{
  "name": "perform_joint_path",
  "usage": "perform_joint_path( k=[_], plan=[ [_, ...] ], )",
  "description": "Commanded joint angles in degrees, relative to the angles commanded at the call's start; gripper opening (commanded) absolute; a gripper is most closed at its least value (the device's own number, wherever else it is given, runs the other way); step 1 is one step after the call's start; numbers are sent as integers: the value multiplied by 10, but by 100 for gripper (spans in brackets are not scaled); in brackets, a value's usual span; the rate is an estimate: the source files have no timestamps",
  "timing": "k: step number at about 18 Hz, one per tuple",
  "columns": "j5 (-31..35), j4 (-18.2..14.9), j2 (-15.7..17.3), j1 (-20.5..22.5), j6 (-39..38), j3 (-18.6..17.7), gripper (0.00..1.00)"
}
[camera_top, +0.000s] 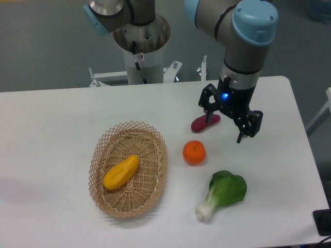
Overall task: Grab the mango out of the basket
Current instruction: 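Move the open gripper over the wicker basket above the yellow mango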
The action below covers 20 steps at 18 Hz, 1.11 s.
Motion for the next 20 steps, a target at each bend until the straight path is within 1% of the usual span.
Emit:
perform_joint_path(
  k=[3, 5, 7, 9, 11, 12, 14, 15, 17, 20],
  plan=[
    [0, -1, 2, -1, 0, -5, 100],
    [-4, 0, 10, -2, -4, -21, 100],
    [-4, 13, 19, -5, -22, -40, 100],
    [-4, 22, 25, -19, -39, -50, 100],
    [-4, 31, 25, -32, -72, -59, 100],
    [-3, 40, 25, -41, -99, -64, 100],
    [0, 71, 21, -72, -161, -76, 100],
    [0, 87, 18, -85, -184, -84, 100],
    [1, 108, 13, -107, -221, -105, 100],
    [8, 116, 9, -140, -263, -142, 100]
  ],
)
